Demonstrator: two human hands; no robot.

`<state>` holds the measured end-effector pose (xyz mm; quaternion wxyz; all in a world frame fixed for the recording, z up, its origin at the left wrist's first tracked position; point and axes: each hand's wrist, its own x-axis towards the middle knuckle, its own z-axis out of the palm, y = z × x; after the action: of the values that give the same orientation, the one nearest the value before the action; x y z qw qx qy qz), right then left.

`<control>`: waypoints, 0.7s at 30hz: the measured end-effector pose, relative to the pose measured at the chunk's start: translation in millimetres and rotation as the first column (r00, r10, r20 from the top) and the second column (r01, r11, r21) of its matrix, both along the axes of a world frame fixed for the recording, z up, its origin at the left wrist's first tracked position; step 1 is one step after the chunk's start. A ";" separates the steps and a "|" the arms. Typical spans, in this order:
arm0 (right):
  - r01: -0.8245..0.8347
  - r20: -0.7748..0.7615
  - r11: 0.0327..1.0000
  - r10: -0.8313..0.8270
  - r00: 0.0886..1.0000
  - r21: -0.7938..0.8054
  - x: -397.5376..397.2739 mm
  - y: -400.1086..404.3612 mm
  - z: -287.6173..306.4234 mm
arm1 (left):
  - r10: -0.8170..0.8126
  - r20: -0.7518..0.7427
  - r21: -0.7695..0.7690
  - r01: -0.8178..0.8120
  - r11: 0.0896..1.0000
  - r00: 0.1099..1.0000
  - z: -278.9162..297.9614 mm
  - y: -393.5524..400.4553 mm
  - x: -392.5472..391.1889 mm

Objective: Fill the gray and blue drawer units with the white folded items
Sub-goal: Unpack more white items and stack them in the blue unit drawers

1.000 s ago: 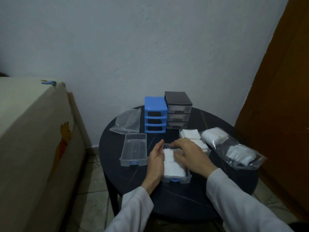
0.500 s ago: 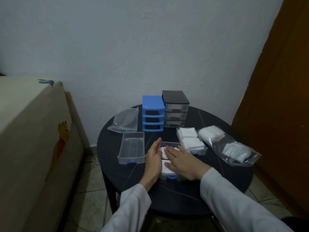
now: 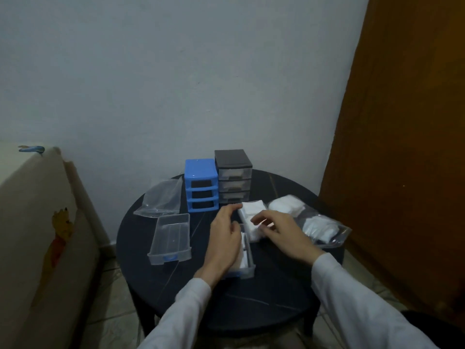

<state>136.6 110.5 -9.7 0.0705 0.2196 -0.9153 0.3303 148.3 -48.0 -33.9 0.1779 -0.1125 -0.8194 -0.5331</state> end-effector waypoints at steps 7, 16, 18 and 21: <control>0.252 0.010 0.962 -0.252 0.968 -0.102 17.4 79.8 -0.1 | -0.226 0.002 0.005 0.226 0.974 0.974 -1.4 88.1 -1.0; 0.528 0.085 0.840 -0.521 0.849 -0.122 19.2 138.9 -29.0 | -0.393 -0.028 -0.174 0.382 0.907 0.919 -24.7 149.0 -21.8; 0.556 0.125 0.822 -0.543 0.830 -0.121 15.9 140.1 -36.0 | -0.395 -0.024 -0.221 0.380 0.898 0.918 -31.3 153.7 -26.7; 0.565 0.133 0.810 -0.550 0.825 -0.156 11.8 138.6 -42.0 | -0.386 -0.030 -0.263 0.366 0.893 0.922 -38.1 157.4 -31.4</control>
<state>148.4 249.1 -51.8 0.1473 -0.0797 -0.9059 0.3890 116.9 109.4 -72.0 0.0889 -0.3122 -0.8353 -0.4436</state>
